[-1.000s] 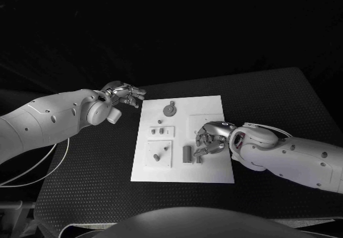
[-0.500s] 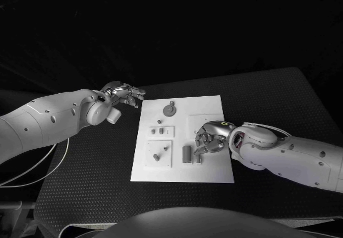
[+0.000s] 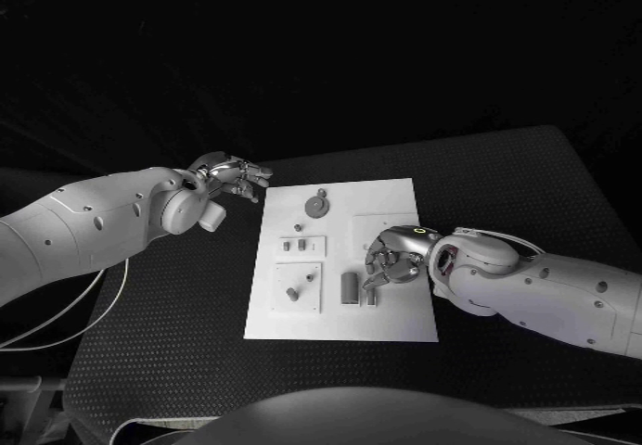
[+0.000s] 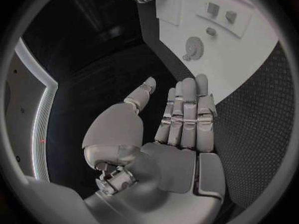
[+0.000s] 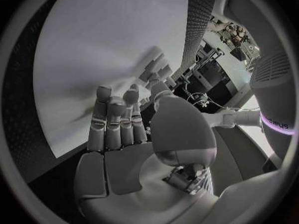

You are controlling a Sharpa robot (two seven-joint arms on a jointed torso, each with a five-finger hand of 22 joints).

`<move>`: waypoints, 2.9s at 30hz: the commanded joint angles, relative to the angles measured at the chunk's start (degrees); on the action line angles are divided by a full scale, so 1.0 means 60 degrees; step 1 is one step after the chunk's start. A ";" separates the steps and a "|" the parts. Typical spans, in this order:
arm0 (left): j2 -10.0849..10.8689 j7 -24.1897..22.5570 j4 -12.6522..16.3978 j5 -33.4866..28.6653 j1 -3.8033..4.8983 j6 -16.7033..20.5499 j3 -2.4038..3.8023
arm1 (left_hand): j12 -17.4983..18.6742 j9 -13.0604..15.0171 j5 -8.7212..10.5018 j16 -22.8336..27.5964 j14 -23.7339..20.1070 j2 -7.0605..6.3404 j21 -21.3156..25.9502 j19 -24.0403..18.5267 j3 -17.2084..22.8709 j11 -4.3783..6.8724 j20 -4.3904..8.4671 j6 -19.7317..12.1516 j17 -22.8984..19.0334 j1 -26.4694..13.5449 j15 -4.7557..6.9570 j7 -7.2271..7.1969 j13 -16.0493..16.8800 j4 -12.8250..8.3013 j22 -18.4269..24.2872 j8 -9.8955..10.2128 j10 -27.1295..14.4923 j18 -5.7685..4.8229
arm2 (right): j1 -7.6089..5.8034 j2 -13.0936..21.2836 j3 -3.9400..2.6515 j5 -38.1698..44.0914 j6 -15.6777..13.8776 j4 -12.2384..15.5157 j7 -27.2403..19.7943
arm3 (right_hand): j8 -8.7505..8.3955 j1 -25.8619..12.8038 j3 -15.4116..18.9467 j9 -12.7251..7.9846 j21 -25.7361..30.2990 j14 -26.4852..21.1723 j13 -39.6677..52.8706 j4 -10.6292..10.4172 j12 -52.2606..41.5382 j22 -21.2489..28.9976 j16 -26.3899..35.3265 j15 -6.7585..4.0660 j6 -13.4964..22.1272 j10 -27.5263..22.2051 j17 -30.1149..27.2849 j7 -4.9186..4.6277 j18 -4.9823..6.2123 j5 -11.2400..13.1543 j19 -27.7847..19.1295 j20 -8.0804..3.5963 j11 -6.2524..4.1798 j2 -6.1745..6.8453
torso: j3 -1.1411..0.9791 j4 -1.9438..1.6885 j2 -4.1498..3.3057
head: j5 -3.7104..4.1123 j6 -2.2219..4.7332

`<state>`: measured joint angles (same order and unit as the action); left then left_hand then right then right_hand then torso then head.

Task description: Assemble the parts on the task board

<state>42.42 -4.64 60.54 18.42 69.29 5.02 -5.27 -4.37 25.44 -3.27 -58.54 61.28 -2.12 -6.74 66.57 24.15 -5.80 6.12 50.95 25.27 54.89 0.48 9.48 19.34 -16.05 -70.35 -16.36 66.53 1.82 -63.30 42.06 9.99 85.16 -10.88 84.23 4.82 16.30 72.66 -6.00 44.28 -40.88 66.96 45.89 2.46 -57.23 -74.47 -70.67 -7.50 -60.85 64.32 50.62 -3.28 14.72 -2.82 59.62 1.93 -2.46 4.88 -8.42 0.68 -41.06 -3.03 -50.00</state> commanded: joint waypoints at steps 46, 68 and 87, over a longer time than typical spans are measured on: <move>-0.0122 -0.0551 -0.0185 -0.0188 0.0008 0.0187 0.0003 | 0.0008 -0.0010 0.0029 0.0086 0.0024 -0.0028 0.0085 0.0041 0.0017 -0.0006 -0.0003 -0.0033 0.0014 -0.0063 0.0002 0.0059 0.0016 -0.0045 -0.0016 -0.0080 -0.0078 0.0129 | -0.0452 0.0594 -0.0562 -0.3819 -0.2100 0.0292 -0.0578 | -0.0858 0.0891 0.0824 -0.0580 0.0316 -0.0350 -0.0081 -0.1014 0.0540 -0.0042 0.0155 0.0154 0.0513 -0.0372 -0.0038 -0.0409 0.0047 0.0015 -0.0106 0.0134 0.0313 0.0100 | 0.0013 0.0038 0.0039 | 0.0064 0.0001; -0.0431 -0.2217 -0.0597 -0.1345 -0.0003 0.0160 0.0005 | 0.0127 -0.0054 -0.0001 0.4340 -0.2570 0.0061 0.0539 -0.3476 0.0328 -0.0464 -0.1391 -0.0489 -0.1228 0.0075 -0.1446 0.0056 -0.0796 -0.0073 0.1994 -0.0005 -0.1206 -0.0141 | -0.0602 -0.1655 -0.1673 -0.8883 -0.0680 -0.5155 -0.3621 | -0.1380 0.3144 0.2057 -0.1173 0.3644 -0.3319 -0.3983 -0.3169 0.5489 0.1343 0.6037 0.2496 0.1735 -0.1622 -0.3025 -0.1169 -0.0792 0.0003 -0.4128 0.1392 0.1640 -0.0520 | 0.0161 0.0334 0.0601 | -0.0152 0.1330; -0.1191 -0.2464 -0.1355 -0.1974 -0.0187 -0.0144 0.0012 | 0.0087 -0.0081 0.0029 0.5427 -0.3704 0.0083 0.0503 -0.4752 -0.0170 -0.0298 -0.1786 -0.1363 -0.1580 -0.0013 -0.1746 -0.0185 -0.1785 -0.0069 0.3073 0.0259 -0.2606 -0.0303 | -0.0241 -0.2160 -0.2055 -0.9626 0.0007 -0.6054 -0.3873 | -0.1520 0.2531 0.2049 -0.1651 0.4813 -0.4421 -0.5787 -0.3201 0.7578 0.1778 0.8096 0.2982 0.2577 -0.1948 -0.4202 -0.1159 -0.1044 0.0006 -0.5128 0.1666 0.1955 -0.0791 | 0.0187 0.0595 0.1010 | -0.0435 0.1958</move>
<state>35.37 -17.91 52.51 7.99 68.08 5.33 -5.28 -3.85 24.87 -3.27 -26.35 39.40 -1.81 -3.84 38.60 23.51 -7.58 -4.60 43.17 15.86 55.19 -9.92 8.27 8.69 -16.53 -51.98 -15.02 51.05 0.82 -64.69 29.07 -2.30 28.81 -12.89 47.66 -17.06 6.85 88.45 6.53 34.42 -12.20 40.42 11.21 -16.74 -11.91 -63.86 -22.29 10.41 -45.80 52.24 25.43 -10.33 9.28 -2.66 28.96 11.87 9.40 0.08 -7.19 3.98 -35.45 -5.33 -38.40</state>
